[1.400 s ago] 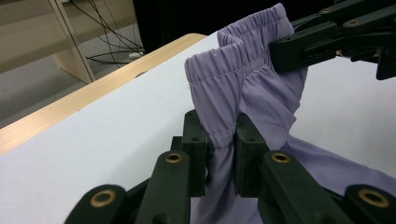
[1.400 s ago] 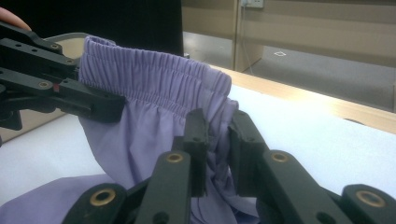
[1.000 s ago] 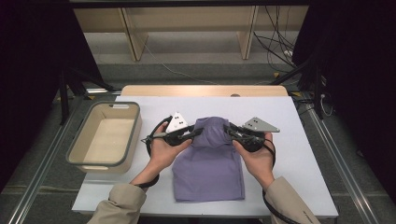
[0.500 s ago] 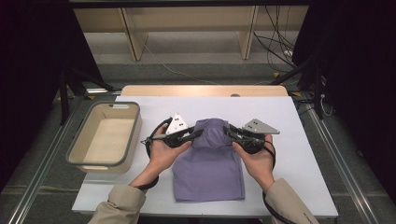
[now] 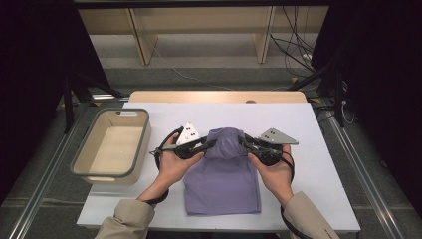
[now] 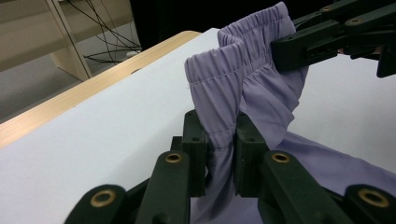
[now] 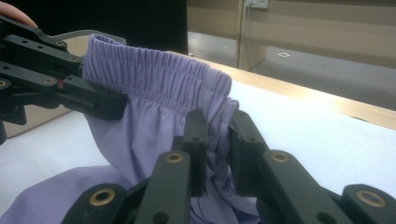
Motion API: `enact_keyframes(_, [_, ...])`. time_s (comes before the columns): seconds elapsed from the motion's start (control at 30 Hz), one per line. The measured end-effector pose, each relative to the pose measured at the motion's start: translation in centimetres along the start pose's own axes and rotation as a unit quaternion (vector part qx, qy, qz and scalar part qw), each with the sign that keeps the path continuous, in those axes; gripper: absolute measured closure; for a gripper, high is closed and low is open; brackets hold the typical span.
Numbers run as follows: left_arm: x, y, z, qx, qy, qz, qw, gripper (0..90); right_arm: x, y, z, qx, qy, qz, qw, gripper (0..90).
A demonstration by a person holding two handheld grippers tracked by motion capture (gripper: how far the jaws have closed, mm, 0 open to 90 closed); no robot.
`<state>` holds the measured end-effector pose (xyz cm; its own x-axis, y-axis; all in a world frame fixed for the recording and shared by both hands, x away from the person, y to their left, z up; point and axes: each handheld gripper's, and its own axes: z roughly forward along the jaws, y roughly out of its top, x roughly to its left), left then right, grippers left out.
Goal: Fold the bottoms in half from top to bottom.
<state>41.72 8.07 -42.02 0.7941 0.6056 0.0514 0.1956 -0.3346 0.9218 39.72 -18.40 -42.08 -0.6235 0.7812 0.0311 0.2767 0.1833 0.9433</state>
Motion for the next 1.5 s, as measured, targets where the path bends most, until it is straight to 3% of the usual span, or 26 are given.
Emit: enact_keyframes(1.5, [-0.91, -0.65, -0.69, 0.015, -0.008, 0.005, 0.9998, 77.2, 0.9, -0.89, -0.81, 0.009, 0.012, -0.007, 0.9999, 78.9])
